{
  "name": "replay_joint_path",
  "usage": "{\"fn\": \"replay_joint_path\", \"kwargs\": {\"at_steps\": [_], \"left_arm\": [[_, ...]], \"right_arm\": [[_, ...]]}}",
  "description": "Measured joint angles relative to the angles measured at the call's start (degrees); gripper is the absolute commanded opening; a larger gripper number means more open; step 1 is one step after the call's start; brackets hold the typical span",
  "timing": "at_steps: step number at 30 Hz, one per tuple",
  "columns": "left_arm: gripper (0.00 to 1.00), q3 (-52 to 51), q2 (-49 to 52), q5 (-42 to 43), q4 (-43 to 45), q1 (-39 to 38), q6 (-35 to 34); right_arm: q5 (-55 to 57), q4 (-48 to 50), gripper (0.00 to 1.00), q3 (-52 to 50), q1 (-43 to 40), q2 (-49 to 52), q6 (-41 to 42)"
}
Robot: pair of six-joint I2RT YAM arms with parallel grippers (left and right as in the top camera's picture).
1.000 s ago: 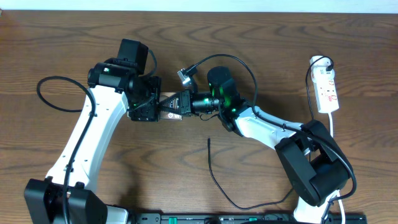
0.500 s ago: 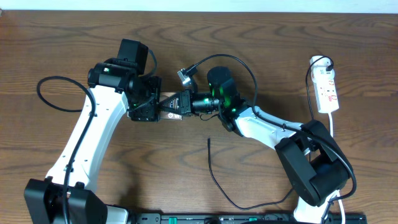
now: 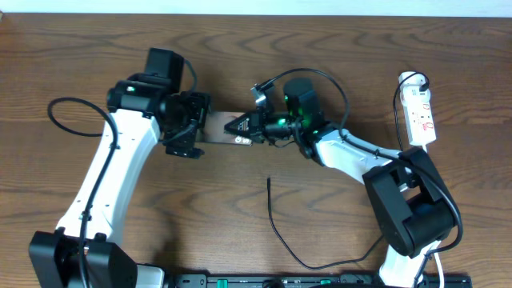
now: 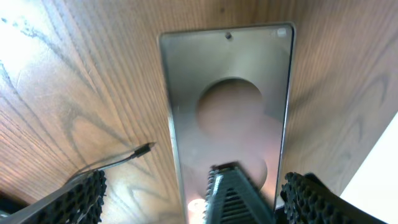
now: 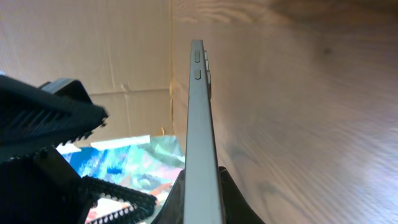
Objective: Plug charger to phone and switch on socket
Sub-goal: 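Close the right gripper on the phone's bottom end, then open the left gripper and pull it away from the phone, then regrasp the phone's top end with the left gripper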
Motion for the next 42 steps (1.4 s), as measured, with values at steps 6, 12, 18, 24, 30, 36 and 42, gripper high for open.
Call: {"fn": "replay_joint_path", "kwargs": {"at_steps": [6,12,18,24,30,36,42], "left_arm": [[0.89,0.0,0.0,7.19,0.87,7.17,15.04],[0.89,0.0,0.0,9.92,4.31,13.73,28.7],[0.89,-0.11,0.0,14.67,13.0,15.93,32.54],[0.89,-4.17,-0.09,22.56,29.09,16.13,31.01],[0.89,-14.64,-0.17,28.24,47.45,16.15,25.24],[0.89,-27.17,-0.17,31.98,77.11,16.13,14.51],[0.89,-36.33,-0.17,32.89,97.13,16.15,3.65]], "right_arm": [[-0.02,-0.24,0.01,0.0,-5.07,0.02,2.8],[1.51,0.42,0.01,0.0,-9.86,0.04,15.91],[5.95,10.1,0.01,-0.07,-10.25,0.15,31.87],[9.79,20.5,0.01,-0.04,-10.01,0.15,40.59],[11.54,21.7,0.01,-0.04,-10.01,0.15,43.43],[11.85,21.77,0.01,-0.04,-10.01,0.15,44.06],[12.52,22.08,0.01,-0.04,-9.27,0.15,44.44]]}}
